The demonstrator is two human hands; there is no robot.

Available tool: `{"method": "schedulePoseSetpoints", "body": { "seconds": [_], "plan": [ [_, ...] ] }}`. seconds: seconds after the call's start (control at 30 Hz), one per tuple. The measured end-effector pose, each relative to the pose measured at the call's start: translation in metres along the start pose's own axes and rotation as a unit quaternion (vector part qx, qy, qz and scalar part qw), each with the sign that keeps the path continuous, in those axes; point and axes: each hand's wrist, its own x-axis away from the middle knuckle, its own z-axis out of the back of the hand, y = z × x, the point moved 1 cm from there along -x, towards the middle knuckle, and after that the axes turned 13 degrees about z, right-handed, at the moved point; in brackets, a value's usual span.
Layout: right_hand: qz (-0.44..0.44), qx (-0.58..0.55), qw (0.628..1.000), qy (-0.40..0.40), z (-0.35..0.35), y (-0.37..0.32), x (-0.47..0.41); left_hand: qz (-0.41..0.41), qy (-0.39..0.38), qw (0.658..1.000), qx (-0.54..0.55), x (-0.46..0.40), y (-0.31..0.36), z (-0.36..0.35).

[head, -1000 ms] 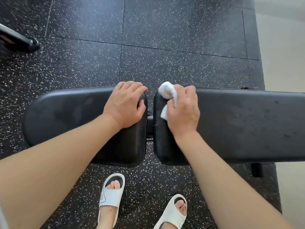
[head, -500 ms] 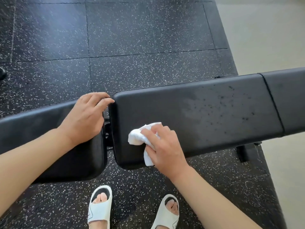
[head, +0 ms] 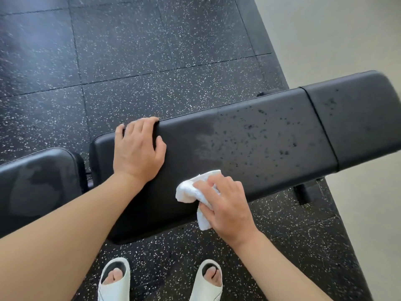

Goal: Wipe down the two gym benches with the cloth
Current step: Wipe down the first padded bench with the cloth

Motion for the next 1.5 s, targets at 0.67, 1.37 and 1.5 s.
{"method": "schedulePoseSetpoints", "body": {
  "seconds": [0.67,1.37,1.5],
  "plan": [
    [-0.05,0.003,0.995,0.085,0.004,0.065,-0.115,0.002,0.005,1.0,-0.029,-0.007,0.003,-0.006],
    [-0.046,-0.018,0.996,0.069,-0.017,0.047,-0.169,-0.016,0.025,0.999,-0.038,-0.008,0.0,-0.011],
    [-0.04,-0.01,0.997,0.064,-0.014,0.044,-0.167,-0.018,0.036,0.999,-0.032,-0.006,-0.001,-0.012]
  ]
}}
